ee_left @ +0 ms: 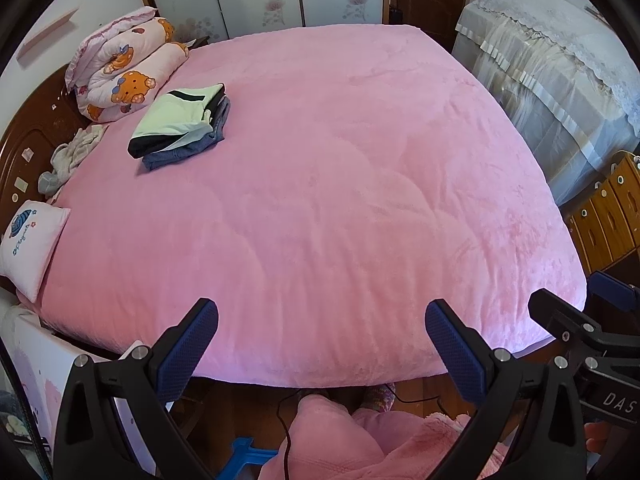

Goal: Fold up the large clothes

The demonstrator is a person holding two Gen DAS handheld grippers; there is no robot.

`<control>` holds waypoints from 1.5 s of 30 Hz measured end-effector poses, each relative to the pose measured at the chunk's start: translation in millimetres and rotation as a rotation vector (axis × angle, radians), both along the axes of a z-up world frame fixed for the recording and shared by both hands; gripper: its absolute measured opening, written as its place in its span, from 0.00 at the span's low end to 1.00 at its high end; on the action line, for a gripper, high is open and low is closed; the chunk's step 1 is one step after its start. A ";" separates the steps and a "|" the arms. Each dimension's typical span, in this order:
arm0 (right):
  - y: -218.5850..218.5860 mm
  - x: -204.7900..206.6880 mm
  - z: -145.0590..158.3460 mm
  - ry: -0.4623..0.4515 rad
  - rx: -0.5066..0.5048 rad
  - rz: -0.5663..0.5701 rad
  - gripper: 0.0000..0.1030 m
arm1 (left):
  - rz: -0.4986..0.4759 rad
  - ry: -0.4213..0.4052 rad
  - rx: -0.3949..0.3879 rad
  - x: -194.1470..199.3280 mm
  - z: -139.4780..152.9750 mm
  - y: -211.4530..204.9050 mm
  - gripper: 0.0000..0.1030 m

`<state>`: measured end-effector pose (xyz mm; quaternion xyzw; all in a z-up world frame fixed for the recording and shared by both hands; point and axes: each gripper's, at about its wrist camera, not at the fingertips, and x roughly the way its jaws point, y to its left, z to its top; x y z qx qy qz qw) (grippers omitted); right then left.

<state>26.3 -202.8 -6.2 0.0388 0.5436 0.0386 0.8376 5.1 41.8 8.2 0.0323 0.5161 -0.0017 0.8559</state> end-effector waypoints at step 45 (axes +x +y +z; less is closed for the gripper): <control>-10.8 -7.1 -0.3 -0.009 -0.003 0.009 0.96 | 0.004 0.009 0.000 -9.9 -0.5 -24.1 1.00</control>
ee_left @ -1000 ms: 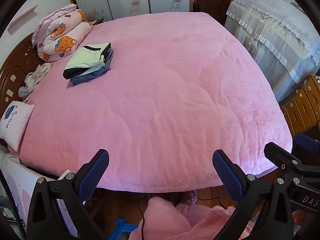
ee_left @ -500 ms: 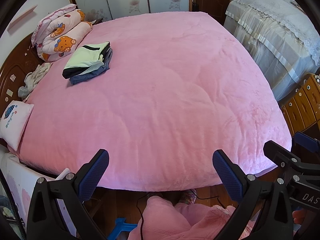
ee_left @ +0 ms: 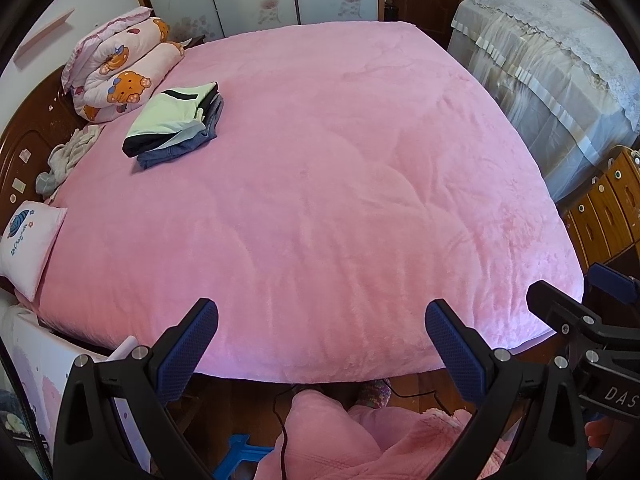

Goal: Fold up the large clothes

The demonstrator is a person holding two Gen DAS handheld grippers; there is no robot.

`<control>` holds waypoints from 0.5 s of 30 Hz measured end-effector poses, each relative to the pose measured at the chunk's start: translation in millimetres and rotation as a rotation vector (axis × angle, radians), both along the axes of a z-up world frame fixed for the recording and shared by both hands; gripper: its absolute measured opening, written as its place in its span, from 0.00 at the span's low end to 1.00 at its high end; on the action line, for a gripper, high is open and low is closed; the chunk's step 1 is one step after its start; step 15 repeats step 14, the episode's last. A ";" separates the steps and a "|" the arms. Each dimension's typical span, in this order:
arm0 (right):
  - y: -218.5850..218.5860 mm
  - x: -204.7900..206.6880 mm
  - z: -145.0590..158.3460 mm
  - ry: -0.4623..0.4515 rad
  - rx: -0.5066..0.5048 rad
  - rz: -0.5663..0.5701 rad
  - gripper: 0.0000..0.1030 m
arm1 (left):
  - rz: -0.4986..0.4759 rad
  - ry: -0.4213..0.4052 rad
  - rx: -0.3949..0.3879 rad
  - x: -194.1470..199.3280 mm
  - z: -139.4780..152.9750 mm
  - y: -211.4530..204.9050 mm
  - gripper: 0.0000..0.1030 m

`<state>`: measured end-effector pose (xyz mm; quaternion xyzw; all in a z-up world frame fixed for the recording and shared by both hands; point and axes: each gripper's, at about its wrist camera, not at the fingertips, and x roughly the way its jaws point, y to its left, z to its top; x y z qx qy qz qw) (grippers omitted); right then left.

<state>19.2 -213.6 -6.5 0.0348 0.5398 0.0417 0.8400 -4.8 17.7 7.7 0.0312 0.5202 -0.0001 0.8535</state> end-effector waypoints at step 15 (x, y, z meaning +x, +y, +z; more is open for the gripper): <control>-9.2 15.3 -3.2 0.013 0.009 -0.016 0.96 | -0.008 0.001 0.008 9.8 -0.1 -8.1 1.00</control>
